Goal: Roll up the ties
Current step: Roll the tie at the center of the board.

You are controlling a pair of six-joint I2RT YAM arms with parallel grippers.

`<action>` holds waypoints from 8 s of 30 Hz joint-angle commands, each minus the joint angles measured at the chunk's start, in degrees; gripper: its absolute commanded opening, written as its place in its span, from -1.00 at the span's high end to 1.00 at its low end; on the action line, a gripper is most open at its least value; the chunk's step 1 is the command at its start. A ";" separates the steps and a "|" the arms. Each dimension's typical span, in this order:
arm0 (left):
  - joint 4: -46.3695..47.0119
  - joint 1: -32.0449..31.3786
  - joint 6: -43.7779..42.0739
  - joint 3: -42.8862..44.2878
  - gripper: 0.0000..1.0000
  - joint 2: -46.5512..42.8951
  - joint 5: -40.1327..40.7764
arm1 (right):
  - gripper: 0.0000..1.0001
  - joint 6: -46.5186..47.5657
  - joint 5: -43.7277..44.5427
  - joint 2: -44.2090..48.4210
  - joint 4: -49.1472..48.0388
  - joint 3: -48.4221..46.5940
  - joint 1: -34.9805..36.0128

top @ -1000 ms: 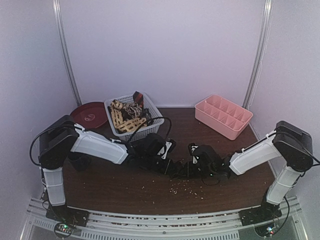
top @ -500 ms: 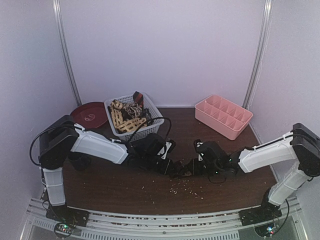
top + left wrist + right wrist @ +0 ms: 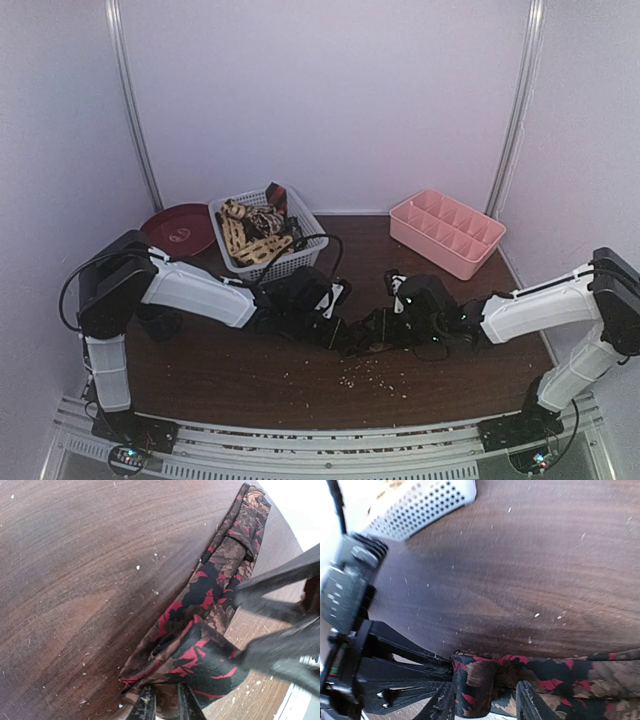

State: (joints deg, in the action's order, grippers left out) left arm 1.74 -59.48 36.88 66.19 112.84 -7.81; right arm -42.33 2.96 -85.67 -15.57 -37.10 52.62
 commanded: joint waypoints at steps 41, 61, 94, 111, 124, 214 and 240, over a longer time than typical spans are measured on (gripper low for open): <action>6.87 -0.37 3.32 -8.66 0.99 -4.28 0.17 | 0.52 -2.86 -9.47 -7.99 -8.51 2.93 -2.74; 0.73 -0.09 3.52 -10.79 1.00 -5.88 9.16 | 0.52 -11.59 -17.09 -13.26 -21.76 4.84 -2.61; 14.61 2.73 8.55 -20.35 1.00 -8.08 7.00 | 0.34 -3.27 -15.10 -13.04 -6.17 -4.26 -2.84; 23.44 7.45 -0.62 -16.65 0.36 -8.34 -5.06 | 0.59 -1.10 -15.64 -16.29 -5.85 -7.61 -2.84; 27.18 11.43 -9.53 -13.45 0.06 -0.08 -19.53 | 0.54 -0.92 -15.89 -16.15 -5.97 -8.21 -2.94; 31.13 6.90 4.63 -18.91 1.00 -3.32 -12.33 | 0.57 -2.90 -16.27 -16.39 -14.23 -3.85 -4.22; 17.18 5.47 -0.21 -9.41 0.89 0.28 -8.29 | 0.74 -1.98 -8.05 -12.84 -10.43 -1.72 -5.35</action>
State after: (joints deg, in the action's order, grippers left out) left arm 20.64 -53.69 38.26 54.98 111.92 -17.30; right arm -45.12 -7.68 -100.55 -28.08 -39.70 47.48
